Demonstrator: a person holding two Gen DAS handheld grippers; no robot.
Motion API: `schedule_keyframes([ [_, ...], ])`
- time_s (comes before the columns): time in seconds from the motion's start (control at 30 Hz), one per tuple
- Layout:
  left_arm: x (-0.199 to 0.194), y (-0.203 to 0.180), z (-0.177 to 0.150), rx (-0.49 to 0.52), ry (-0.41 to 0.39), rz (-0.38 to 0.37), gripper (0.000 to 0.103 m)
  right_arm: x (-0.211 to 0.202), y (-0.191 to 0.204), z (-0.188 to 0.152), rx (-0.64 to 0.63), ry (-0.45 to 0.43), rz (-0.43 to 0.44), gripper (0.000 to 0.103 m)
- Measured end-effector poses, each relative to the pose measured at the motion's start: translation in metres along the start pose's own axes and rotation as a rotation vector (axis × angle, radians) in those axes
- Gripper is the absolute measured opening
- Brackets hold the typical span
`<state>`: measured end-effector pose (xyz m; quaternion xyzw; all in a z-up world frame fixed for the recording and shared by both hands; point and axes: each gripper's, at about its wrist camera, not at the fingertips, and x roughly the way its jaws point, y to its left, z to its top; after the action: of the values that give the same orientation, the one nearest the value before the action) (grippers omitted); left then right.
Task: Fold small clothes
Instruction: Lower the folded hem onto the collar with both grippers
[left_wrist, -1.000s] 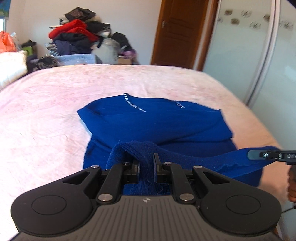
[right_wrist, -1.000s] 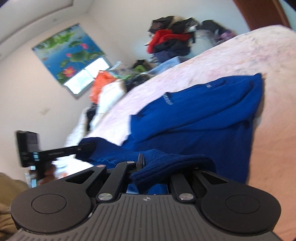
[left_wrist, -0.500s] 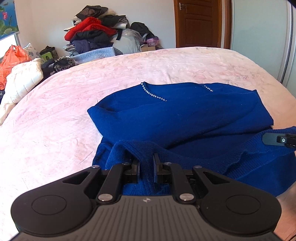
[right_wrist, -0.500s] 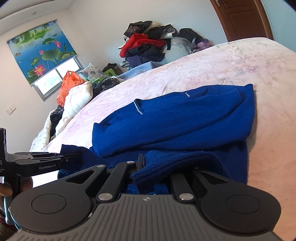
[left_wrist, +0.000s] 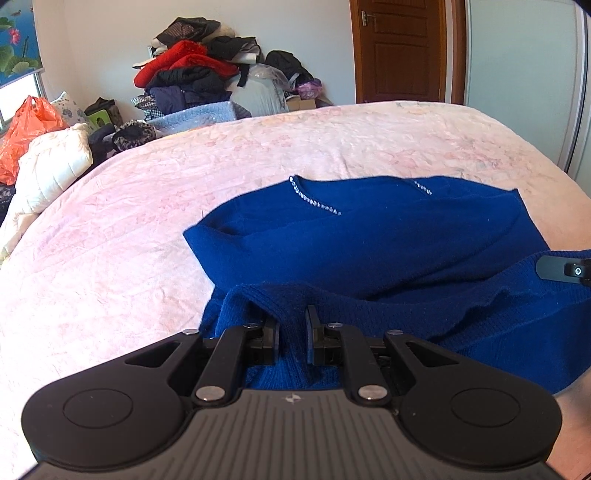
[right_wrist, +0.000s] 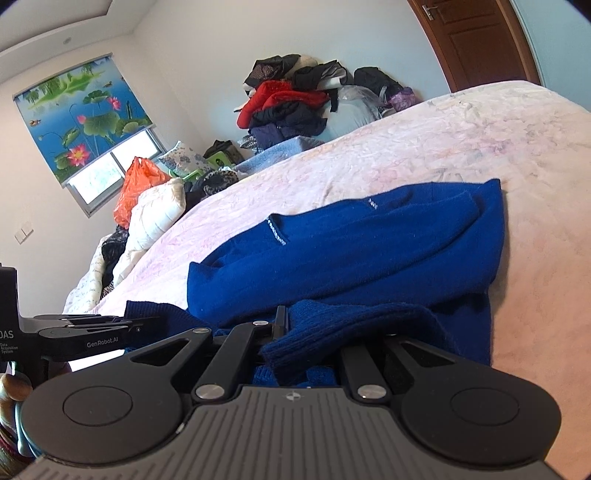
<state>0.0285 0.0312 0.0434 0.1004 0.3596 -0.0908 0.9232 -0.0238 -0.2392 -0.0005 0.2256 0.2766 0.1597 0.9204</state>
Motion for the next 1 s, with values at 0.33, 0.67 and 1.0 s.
schedule_keyframes([
  [0.33, 0.008, 0.007, 0.042, 0.005, -0.068, 0.021, 0.012, 0.017, -0.003, 0.037, 0.017, -0.091, 0.009, 0.010],
  [0.67, 0.036, 0.006, 0.072, 0.038, -0.091, 0.045, 0.013, 0.050, -0.021, 0.062, 0.053, -0.116, -0.011, 0.011],
  [1.0, 0.093, 0.011, 0.098, 0.016, -0.037, 0.048, 0.013, 0.097, -0.040, 0.083, 0.073, -0.092, -0.041, 0.011],
])
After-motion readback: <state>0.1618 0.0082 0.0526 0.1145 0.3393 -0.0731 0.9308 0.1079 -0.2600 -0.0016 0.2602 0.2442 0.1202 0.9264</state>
